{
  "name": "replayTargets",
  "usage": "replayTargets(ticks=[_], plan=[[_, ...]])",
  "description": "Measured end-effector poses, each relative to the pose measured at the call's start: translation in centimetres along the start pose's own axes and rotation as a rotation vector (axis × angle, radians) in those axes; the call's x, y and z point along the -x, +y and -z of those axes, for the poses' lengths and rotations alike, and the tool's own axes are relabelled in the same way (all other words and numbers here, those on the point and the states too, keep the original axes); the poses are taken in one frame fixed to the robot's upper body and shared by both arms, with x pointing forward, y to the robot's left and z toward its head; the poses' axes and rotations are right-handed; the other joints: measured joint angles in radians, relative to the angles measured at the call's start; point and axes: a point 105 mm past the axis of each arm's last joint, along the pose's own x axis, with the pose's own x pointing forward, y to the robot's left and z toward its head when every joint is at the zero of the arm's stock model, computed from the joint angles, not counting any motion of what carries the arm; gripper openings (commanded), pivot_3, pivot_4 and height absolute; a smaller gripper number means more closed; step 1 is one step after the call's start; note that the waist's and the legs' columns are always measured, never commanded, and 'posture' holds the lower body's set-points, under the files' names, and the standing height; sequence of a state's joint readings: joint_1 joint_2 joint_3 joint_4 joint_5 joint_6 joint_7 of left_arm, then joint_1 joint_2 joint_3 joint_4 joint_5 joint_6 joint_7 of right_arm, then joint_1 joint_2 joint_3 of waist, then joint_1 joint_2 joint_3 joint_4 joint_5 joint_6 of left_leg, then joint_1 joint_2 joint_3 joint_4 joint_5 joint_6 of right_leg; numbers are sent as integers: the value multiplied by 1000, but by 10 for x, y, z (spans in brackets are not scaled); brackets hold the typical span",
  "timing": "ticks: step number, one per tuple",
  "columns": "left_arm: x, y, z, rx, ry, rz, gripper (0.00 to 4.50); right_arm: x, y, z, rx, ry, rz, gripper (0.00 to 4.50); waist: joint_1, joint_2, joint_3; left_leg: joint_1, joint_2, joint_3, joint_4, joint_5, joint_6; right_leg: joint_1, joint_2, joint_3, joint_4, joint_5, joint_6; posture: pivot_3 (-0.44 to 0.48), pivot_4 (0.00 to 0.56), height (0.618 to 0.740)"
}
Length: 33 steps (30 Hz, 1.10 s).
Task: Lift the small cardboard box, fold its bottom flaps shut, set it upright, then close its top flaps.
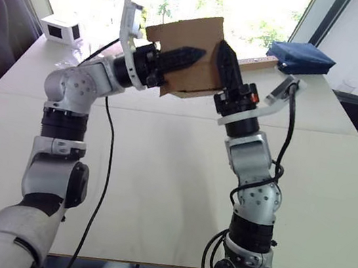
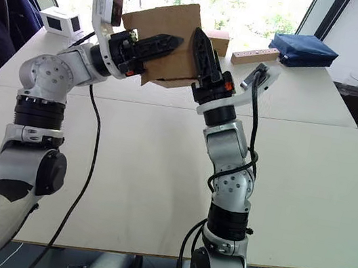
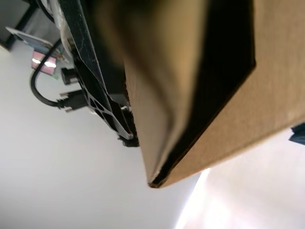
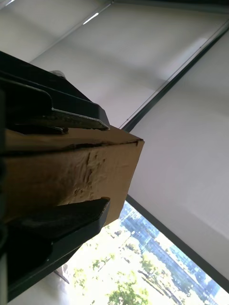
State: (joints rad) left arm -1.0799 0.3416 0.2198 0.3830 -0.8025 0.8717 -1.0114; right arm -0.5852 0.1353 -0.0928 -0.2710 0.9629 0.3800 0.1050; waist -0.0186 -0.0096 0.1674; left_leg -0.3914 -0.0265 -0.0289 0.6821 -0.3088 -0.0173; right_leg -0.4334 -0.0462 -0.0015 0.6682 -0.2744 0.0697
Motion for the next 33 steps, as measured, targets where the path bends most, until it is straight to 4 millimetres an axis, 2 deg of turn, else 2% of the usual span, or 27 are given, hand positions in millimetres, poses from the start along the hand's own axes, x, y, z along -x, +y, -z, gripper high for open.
replayTargets(ticks=[14, 20, 26, 29, 31, 32, 33], plan=[[1, 1, -1, -8, 3, -3, 0, 5, -4, -8, -6, -21, 22, 2311, 0, 0, 0, 0, 0, 0, 0, 0, 0, 0, 0, 0, 0, 0, 0, 0, 150, 740], [1, 0, -1, -11, 12, -1, 0, 11, -11, -25, 21, -39, 34, 2311, 1, 0, 0, 0, 0, 0, 0, 0, 0, 0, 0, 0, 0, 0, 0, 0, 150, 740], [4, -1, -2, -18, 23, 6, 0, 14, -14, -30, 40, -30, 39, 2311, 0, 0, 0, 0, 0, 0, 0, 0, 0, 0, 0, 0, 0, 0, 0, 0, 150, 740], [5, -4, -3, -28, 40, 10, 0, 19, -21, -34, 63, -8, 56, 1673, 0, 0, 0, 0, 0, 0, 0, 0, 0, 0, 0, 0, 0, 0, 0, 0, 150, 740], [5, -6, -4, -36, 52, 15, 0, 22, -24, -35, 75, 4, 62, 1028, 1, 0, 0, 0, 0, 0, 0, 0, 1, 0, 0, 0, 0, 0, 0, 0, 150, 740], [5, -7, -4, -39, 56, 23, 0, 23, -25, -37, 82, 7, 63, 472, 2, 0, 0, 0, 0, 0, 0, 0, 1, 0, 0, 0, 0, 0, 0, 0, 150, 740], [4, -9, -3, -43, 62, 30, 0, 24, -26, -39, 96, 17, 60, 152, 2, 0, 0, 0, 0, 0, 0, 0, 1, 0, 0, 0, 0, 0, 0, 0, 150, 740]])
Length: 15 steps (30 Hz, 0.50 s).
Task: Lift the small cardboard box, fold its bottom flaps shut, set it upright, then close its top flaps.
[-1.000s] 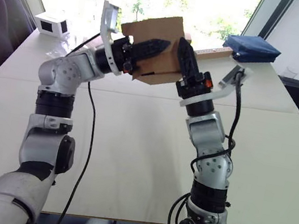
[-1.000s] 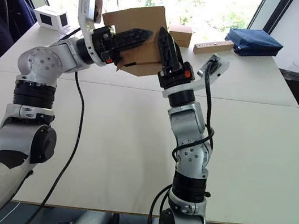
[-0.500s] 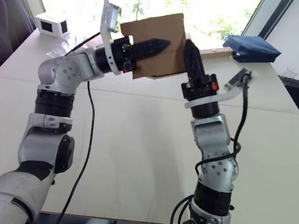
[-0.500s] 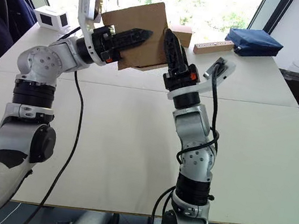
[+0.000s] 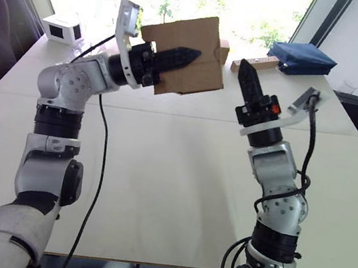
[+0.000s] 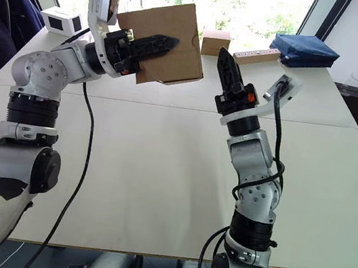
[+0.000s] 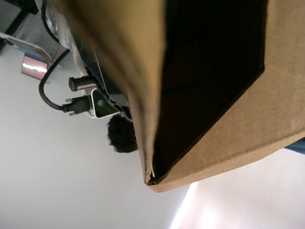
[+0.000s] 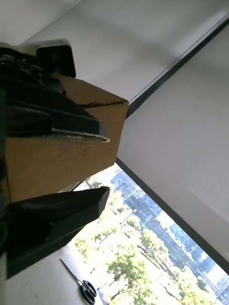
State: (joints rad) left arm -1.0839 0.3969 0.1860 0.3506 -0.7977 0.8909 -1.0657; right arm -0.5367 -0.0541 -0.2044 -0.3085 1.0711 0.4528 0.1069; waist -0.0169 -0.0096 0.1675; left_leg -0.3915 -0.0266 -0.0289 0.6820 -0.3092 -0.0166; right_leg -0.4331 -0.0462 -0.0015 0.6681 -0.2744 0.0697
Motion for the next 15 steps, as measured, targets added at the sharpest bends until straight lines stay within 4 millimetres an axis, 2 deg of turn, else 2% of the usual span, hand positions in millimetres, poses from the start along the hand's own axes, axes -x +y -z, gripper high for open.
replayTargets(ticks=[7, 12, 15], plan=[[2, -3, 2, 0, 31, 22, 0, 5, 1, 3, 74, 114, -49, 69, -1, 0, 0, 0, 0, 0, 0, -2, 4, 0, 0, 0, 0, 0, 0, 0, 150, 740], [1, -3, 7, -8, 66, 28, 0, 5, 15, 19, 80, 202, -123, 69, 0, 0, 0, 0, 0, 0, 0, -3, 5, 0, 0, 0, 0, 0, 0, 0, 150, 740], [2, 0, 7, -11, 65, 25, 0, 6, 21, 22, 82, 212, -146, 69, 1, 0, 0, 0, 0, 0, 0, -3, 5, 0, 0, 0, -1, 0, 0, 0, 150, 740]])
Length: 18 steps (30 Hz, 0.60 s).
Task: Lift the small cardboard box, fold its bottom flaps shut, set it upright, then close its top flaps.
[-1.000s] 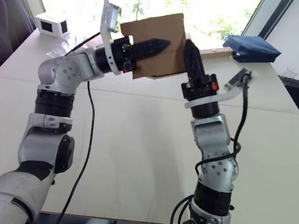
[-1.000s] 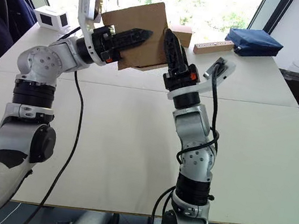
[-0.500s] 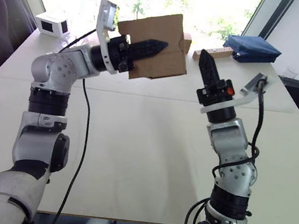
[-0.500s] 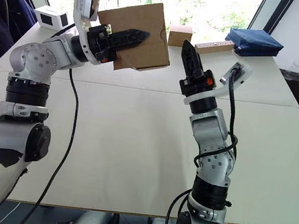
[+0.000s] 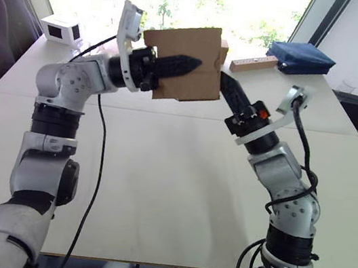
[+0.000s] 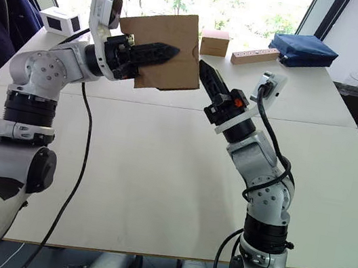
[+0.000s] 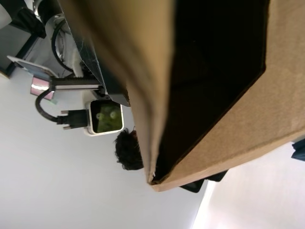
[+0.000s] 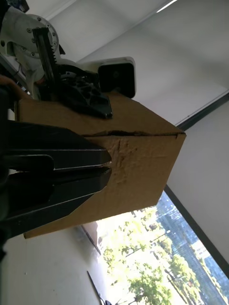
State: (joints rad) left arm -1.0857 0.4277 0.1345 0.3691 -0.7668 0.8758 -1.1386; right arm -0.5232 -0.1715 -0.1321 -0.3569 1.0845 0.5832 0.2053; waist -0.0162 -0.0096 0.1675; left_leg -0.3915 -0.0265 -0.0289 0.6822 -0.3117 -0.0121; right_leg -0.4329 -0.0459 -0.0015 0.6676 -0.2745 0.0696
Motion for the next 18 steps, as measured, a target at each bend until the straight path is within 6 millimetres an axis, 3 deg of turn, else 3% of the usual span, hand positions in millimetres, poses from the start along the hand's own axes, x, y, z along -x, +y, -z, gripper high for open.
replayTargets(ticks=[5, 8, 10, 13, 16, 18], plan=[[0, 6, 5, 2, 22, -16, 0, 6, -2, 6, 17, 18, 25, 69, 3, 0, 0, 0, 0, 0, 0, 0, 0, 0, 0, 0, 0, 0, 0, 0, 150, 740], [-5, 10, 13, -31, 122, -33, 0, 20, -13, 9, 62, 66, 83, 69, 5, 0, 0, 0, 0, 0, 0, 0, 0, 1, 0, 0, -1, 0, 0, 0, 150, 740], [-7, 11, 21, -108, 282, -43, 0, 44, -27, 5, 162, 179, 142, 69, 9, 0, 0, -1, -1, 0, 0, 0, 1, 1, 0, 0, -3, 0, 0, 0, 150, 740], [-8, 13, 16, -257, 526, -61, 0, 85, -46, -8, 300, 378, 212, 69, 10, -1, 1, -1, -2, 1, 1, -2, 4, 2, 0, 0, -5, 0, 0, 0, 150, 740], [-21, 15, 15, -378, 707, -47, 0, 103, -43, -19, 381, 520, 175, 69, 5, 0, 1, 1, -1, 1, 1, -3, 6, 5, 1, 0, -5, 0, 0, 0, 150, 740], [-26, 16, 32, -434, 887, -13, 0, 118, -37, -23, 445, 653, 144, 69, 6, 1, 1, 1, -1, 1, 1, -4, 7, 5, 2, 0, -5, -1, 1, 0, 150, 740]])
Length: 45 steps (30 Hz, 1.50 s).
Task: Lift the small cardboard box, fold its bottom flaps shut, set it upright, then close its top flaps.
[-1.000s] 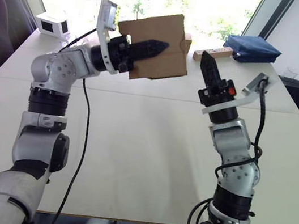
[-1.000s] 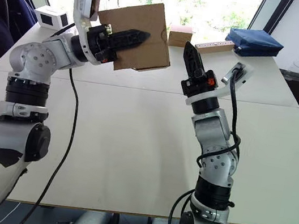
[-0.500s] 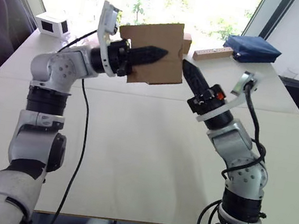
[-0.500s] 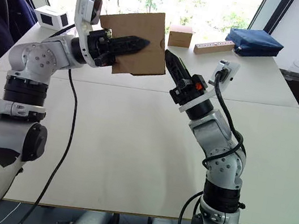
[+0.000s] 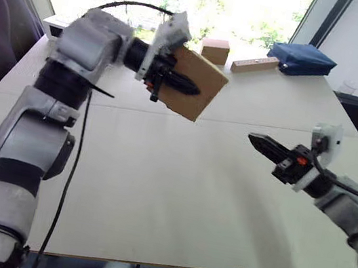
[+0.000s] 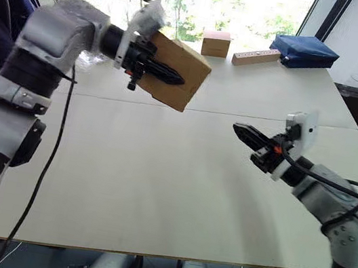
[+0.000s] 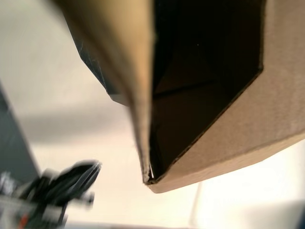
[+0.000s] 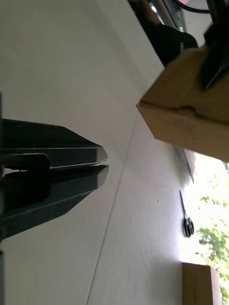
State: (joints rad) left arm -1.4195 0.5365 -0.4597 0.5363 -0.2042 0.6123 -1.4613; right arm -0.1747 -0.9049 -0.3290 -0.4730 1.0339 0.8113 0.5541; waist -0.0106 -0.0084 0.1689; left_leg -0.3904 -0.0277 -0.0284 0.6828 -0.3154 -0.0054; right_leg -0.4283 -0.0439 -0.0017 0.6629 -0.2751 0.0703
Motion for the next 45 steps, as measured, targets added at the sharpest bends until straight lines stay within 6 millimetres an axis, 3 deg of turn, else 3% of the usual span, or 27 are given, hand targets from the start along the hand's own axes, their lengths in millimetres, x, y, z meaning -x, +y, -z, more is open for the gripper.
replayTargets(ticks=[3, 7, 14, 27, 30, 39, 42, 45], plan=[[-15, -6, 21, -18, 193, 61, 0, 12, 3, 3, 87, 105, -16, 69, -7, 0, 1, 1, 2, 0, 0, -1, 1, 0, 2, 0, 0, 0, 0, 0, 150, 740], [-38, -19, 38, -92, 432, 135, 0, 22, 22, 30, 260, 363, -87, 69, 0, -1, 2, -1, 2, -1, 1, -1, 1, 0, 3, 0, 0, 0, 0, 0, 150, 740], [-62, -42, 49, -142, 636, 225, 0, 13, 37, 31, 347, 342, -102, 69, 1, -2, 3, -1, 2, -1, 2, -1, 1, 0, 1, 1, 0, 0, 0, 0, 150, 740], [-75, -64, 60, -136, 669, 278, 0, 4, 39, 44, 326, 326, -43, 69, 2, -2, 3, -1, 2, 0, 3, -1, 1, 0, 1, 1, 1, 0, 0, 0, 150, 740], [-78, -68, 61, -113, 669, 280, 725, 4, 37, 45, 327, 329, -42, 0, 2, -2, 3, -1, 2, 0, 3, -1, 1, 0, 1, 1, 1, 0, 0, 0, 150, 740], [-81, -74, 58, -43, 656, 278, 4449, 3, 31, 51, 303, 352, -53, 0, 2, -2, 3, 0, 2, 0, 3, -1, 1, 0, 1, 1, 1, 0, 0, 0, 150, 740], [-78, -75, 50, 0, 617, 285, 4449, -1, 30, 47, 290, 319, -74, 0, -1, -2, 3, -1, 2, 0, 3, -1, 1, 0, 1, 1, 1, 0, 0, 0, 150, 740], [-62, -68, 18, -10, 503, 266, 4449, -5, 29, 40, 290, 286, -96, 0, 1, -2, 3, 0, 2, -1, 3, -1, 1, 0, 1, 1, 1, 0, 0, 0, 150, 740]])
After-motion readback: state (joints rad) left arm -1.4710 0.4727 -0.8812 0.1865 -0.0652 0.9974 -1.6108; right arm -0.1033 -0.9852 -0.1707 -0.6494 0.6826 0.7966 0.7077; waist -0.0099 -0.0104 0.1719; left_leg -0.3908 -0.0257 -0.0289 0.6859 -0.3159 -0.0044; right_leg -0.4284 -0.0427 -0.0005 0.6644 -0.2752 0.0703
